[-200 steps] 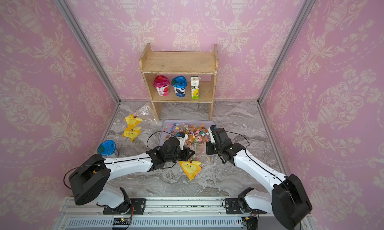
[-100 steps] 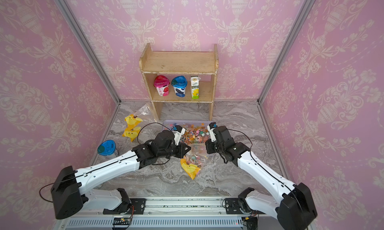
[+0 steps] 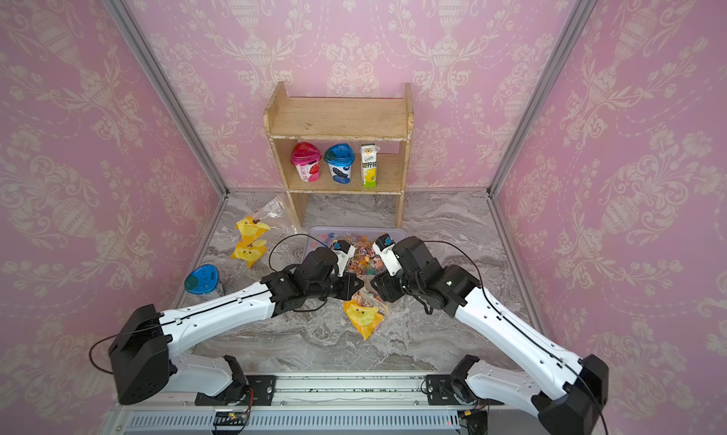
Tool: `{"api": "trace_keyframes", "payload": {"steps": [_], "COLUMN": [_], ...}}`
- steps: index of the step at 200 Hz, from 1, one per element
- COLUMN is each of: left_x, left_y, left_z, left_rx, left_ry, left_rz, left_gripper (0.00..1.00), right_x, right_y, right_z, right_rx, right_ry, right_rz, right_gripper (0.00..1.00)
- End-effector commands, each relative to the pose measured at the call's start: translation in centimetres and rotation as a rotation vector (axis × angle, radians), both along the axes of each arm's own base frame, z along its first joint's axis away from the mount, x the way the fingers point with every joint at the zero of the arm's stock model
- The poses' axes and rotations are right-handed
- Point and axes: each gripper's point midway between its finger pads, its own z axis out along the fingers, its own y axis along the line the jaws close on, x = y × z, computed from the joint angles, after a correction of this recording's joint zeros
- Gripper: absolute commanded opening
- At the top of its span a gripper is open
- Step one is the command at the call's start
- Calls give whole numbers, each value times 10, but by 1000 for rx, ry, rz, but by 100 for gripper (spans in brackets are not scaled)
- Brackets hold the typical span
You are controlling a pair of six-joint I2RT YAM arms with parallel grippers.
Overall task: Pour candies out of the ziploc bag
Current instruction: Pick up the ziploc bag from the center of the board.
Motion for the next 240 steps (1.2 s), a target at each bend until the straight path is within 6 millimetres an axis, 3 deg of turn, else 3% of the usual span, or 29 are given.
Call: {"api": "trace_keyframes", "payload": {"steps": [1,56,81,89,100,109,114,126,140,146,160,171,200,233,240], "left_x": [4,4,5,5,6,5,5,1,-5,-9,-22,-30,-40,-36,-34], "left_y": [-8,-10,-8,-7,-8,-6,-5,1,23,35,64,72,55,36,32], "left_z": [11,14,13,14,14,12,10,6,-6,-11,-37,-48,-72,-97,-100], "left_rx": [-22,-45,-50,-52,-57,-55,-52,-55,-39,-40,-42,-79,-80,-128,-132], "left_ry": [-43,-43,-48,-51,-50,-43,-36,-25,3,16,67,81,115,150,149], "left_rz": [-22,-21,-2,1,3,6,12,30,106,147,264,316,332,355,355], "left_gripper": [0,0,0,0,0,0,11,54,79,98,99,99,99,99,94], "right_x": [-12,0,-1,1,7,12,13,18,20,20,22,24,26,29,30], "right_y": [-4,20,30,28,23,18,16,10,6,4,-1,-3,-3,-3,-2], "right_z": [-28,-66,-71,-71,-71,-68,-64,-55,-49,-48,-54,-60,-73,-71,-69], "right_rx": [-101,-131,-125,-133,-148,-151,-151,-151,-155,-154,-165,-171,-171,-155,-149], "right_ry": [61,108,121,110,83,55,40,3,-10,-5,21,43,76,71,69], "right_rz": [40,69,84,70,28,-8,-19,-51,-69,-76,-99,-111,-128,-133,-132], "right_gripper": [60,58,54,43,2,0,0,0,0,0,0,0,0,0,0]}}
